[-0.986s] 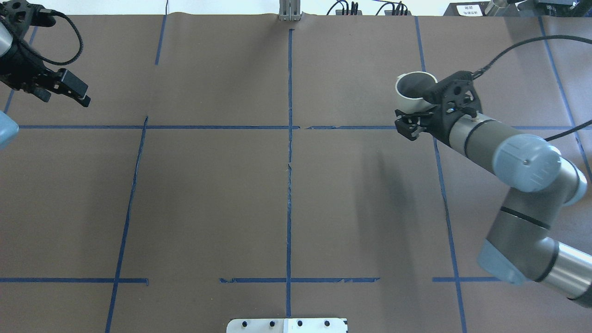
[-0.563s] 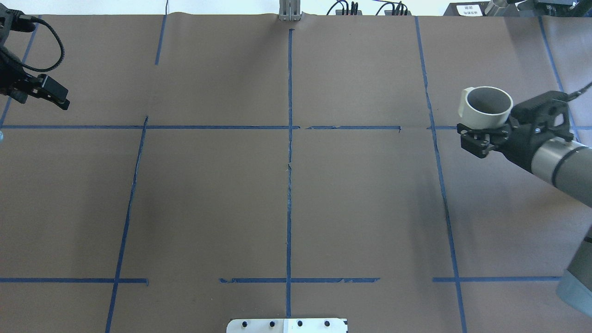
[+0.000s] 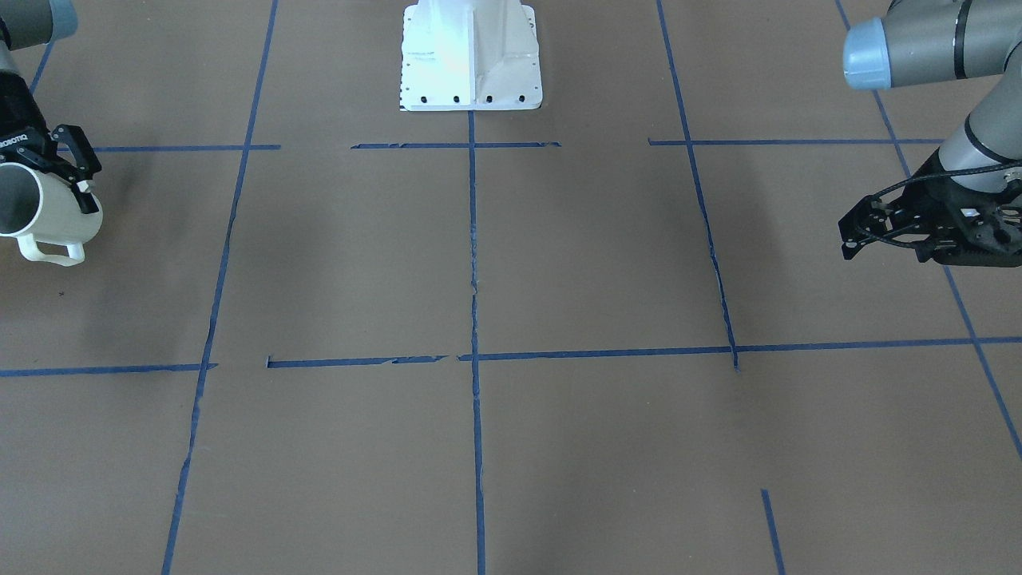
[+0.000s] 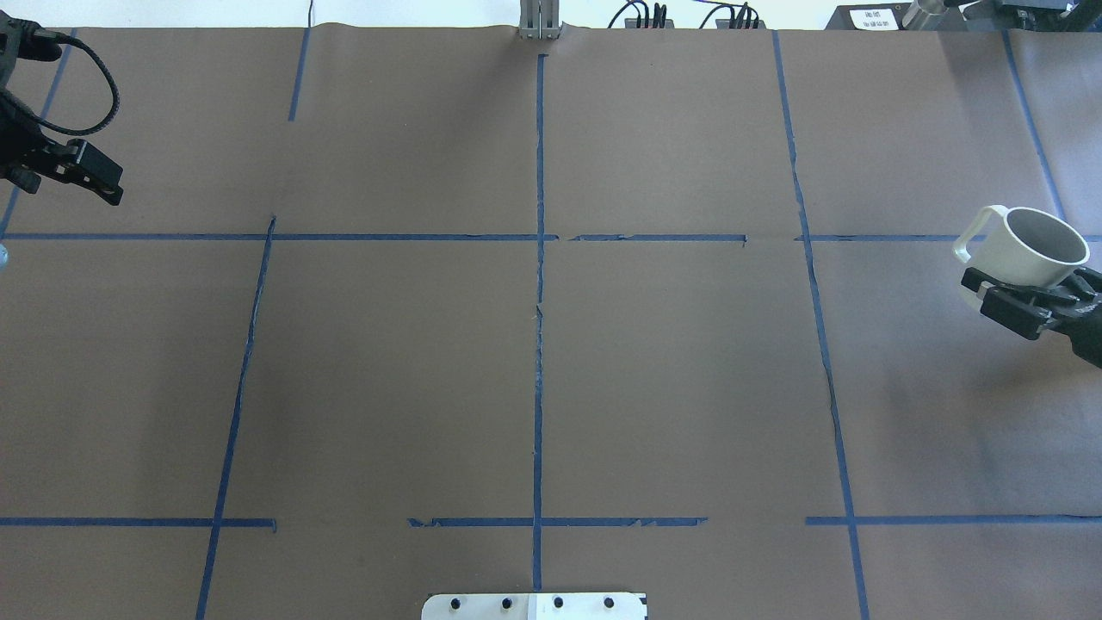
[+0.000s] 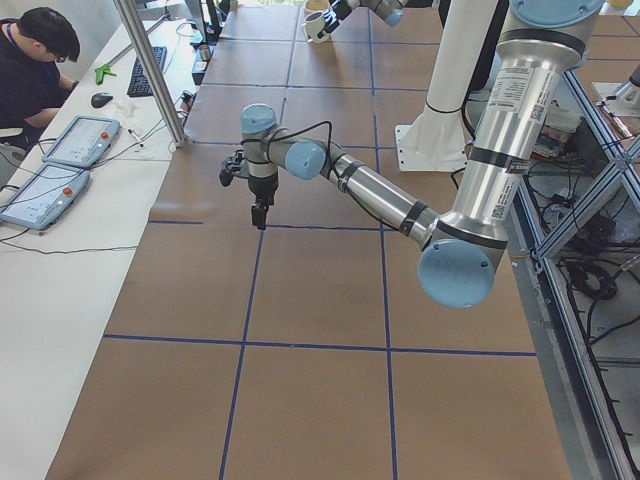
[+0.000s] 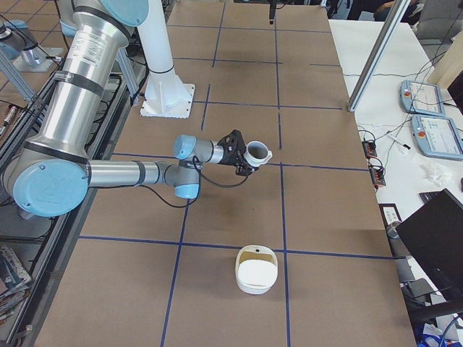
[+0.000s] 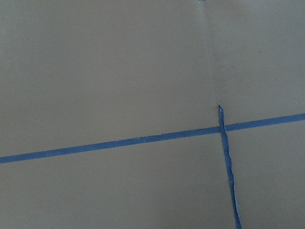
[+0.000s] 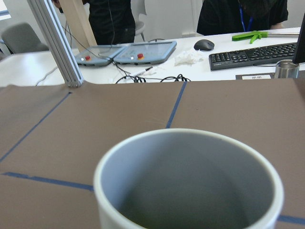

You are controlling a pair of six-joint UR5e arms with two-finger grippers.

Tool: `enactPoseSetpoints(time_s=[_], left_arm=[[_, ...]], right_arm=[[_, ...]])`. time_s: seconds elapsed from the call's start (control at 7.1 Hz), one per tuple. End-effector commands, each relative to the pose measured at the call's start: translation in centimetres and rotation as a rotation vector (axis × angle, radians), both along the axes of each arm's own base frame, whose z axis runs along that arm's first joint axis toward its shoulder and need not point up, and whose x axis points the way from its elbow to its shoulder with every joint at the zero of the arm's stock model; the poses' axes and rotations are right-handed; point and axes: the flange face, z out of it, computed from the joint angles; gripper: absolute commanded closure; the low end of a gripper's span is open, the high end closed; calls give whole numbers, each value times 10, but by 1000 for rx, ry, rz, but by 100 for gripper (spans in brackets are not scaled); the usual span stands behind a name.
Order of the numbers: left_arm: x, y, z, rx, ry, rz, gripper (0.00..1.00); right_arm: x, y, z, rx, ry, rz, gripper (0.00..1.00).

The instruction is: Left arm hands cup to right arm to dump lemon

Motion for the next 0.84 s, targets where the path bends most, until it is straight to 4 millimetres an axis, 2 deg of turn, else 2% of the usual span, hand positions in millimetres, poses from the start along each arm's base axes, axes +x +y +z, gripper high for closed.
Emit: enactPoseSetpoints(time_s=[0.0,0.28,0.56,0.7], left_arm=[[0,1,-2,2,0,-4,0],[0,5,-10,10,7,-8,0],[0,5,-10,8,8,-10,0],[2,6,-11,9,9,-8,0]], right_arm=[[66,24,110,-7,-108,59,100],[112,15,112,-109,-250,97,100],[133,12,123,-207,-416,174,100],[141,11,120,-236,-516,202,100]])
